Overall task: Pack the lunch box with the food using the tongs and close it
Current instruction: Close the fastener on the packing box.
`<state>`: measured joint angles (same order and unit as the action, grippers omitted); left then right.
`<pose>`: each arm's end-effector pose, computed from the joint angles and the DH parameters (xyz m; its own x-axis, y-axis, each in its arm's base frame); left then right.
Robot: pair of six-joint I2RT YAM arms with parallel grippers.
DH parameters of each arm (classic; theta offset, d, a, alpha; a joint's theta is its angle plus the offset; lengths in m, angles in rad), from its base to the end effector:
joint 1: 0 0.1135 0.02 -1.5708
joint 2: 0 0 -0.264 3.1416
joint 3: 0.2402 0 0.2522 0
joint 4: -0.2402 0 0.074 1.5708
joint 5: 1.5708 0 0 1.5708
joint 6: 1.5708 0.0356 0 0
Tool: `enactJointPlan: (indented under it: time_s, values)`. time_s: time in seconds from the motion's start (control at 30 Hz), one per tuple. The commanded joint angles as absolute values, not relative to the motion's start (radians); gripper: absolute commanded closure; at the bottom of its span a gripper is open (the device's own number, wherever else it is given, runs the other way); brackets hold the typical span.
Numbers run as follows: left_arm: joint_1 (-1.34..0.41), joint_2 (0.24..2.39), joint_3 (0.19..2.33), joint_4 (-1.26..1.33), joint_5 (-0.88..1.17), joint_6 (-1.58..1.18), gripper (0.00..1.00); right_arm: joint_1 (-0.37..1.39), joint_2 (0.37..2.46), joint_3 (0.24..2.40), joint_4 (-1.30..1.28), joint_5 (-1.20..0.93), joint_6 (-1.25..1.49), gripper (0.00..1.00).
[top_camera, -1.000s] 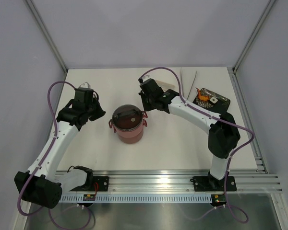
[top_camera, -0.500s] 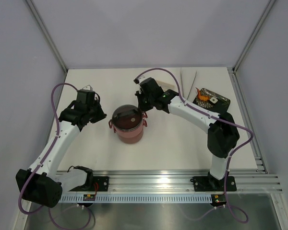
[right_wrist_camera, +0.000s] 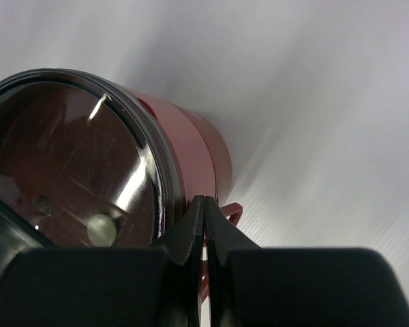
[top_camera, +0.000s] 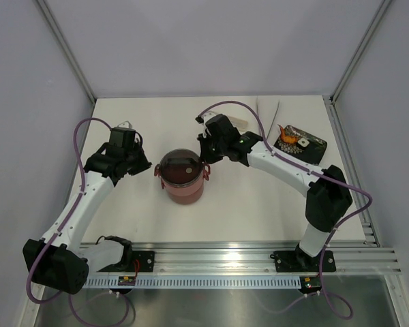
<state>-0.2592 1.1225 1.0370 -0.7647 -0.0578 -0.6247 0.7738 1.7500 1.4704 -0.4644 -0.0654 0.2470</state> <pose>0.2200 -0.0562 0.3080 -0.7172 -0.4139 -0.5606 -0.2471 0.9033 -0.3507 0.2842 0.2810 0.2892 -0.6486 -0.2926 -0.7026 -0.5911 0.7752 0.2228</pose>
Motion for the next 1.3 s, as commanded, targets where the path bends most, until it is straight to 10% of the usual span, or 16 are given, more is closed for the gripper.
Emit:
enactJointPlan:
  time_s: [0.0, 1.27]
  values:
    - [-0.262, 1.123, 1.054, -0.744, -0.071, -0.609, 1.0, 0.773, 1.693, 1.453, -0.446, -0.037, 0.259, 0.95]
    - [-0.264, 1.092, 1.104, -0.816, -0.149, -0.581, 1.0, 0.896, 1.555, 1.31, -0.488, 0.123, 0.433, 0.96]
